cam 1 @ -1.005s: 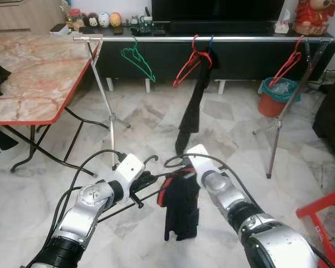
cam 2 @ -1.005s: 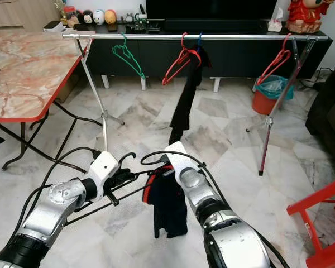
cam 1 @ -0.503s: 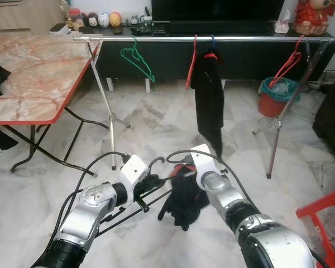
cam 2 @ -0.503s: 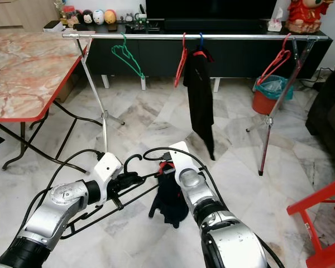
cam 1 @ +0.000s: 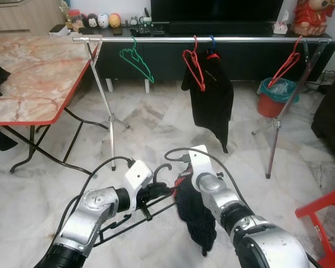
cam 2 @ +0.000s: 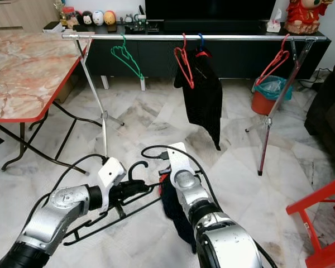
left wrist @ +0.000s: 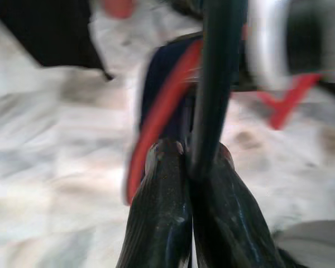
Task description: Hang hanger
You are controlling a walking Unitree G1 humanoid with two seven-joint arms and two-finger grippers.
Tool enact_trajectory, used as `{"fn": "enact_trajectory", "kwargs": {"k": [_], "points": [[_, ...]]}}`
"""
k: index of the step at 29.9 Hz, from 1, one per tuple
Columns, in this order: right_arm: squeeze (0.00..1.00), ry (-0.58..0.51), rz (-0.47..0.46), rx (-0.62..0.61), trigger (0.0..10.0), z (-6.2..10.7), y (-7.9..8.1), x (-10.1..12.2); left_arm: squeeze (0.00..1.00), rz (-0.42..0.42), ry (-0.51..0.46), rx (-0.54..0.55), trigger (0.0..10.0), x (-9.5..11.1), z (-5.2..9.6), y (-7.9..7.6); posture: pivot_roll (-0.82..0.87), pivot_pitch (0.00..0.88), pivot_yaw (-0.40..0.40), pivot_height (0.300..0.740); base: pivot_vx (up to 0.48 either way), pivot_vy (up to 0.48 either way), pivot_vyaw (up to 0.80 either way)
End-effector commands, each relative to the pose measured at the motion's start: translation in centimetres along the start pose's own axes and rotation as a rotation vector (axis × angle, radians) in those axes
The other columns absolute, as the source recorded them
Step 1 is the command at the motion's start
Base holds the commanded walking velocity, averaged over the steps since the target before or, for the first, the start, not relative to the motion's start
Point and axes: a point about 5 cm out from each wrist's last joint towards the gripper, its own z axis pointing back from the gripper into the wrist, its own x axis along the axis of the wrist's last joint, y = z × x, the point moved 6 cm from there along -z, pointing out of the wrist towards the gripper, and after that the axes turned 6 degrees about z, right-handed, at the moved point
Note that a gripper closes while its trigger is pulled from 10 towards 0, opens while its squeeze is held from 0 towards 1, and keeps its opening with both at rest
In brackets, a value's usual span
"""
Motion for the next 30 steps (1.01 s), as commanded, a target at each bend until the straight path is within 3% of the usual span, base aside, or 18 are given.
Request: {"fn": "enact_trajectory", "kwargs": {"k": [1, 5, 13, 17, 26, 30], "points": [[0.00, -0.038, -0.014, 0.009, 10.0, 0.0, 0.4, 1.4, 0.00, -0.018, 0.002, 0.083, 10.0, 0.2, 0.1, 1.5, 0.09, 0.000, 0.005, 0.740, 0.000, 0.000, 0.00], [0.00, -0.031, -0.011, 0.010, 10.0, 0.0, 0.5, 1.0, 0.00, -0.025, 0.019, 0.084, 10.0, 0.0, 0.3, 1.6, 0.09, 0.000, 0.005, 0.740, 0.000, 0.000, 0.00], [0.00, -0.021, -0.019, -0.032, 10.0, 0.0, -0.7, 0.6, 0.00, -0.055, 0.056, 0.192, 10.0, -0.5, 1.2, 4.0, 0.09, 0.000, 0.010, 0.740, 0.000, 0.000, 0.00], [0.00, -0.023, -0.021, -0.042, 10.0, 0.0, -1.1, 0.7, 0.00, -0.057, 0.050, 0.216, 10.0, -0.3, 1.3, 4.5, 0.10, 0.000, 0.007, 0.740, 0.000, 0.000, 0.00], [0.00, -0.043, 0.001, 0.052, 10.0, 0.1, 1.2, 1.1, 0.00, -0.025, -0.016, 0.146, 10.0, 0.5, 0.3, 3.0, 0.09, 0.000, 0.007, 0.740, 0.000, 0.000, 0.00], [0.00, -0.043, 0.000, 0.056, 10.0, 0.1, 1.3, 1.1, 0.00, -0.010, -0.022, 0.099, 10.0, 0.6, 0.3, 2.2, 0.09, 0.000, 0.005, 0.740, 0.000, 0.000, 0.00]]}}
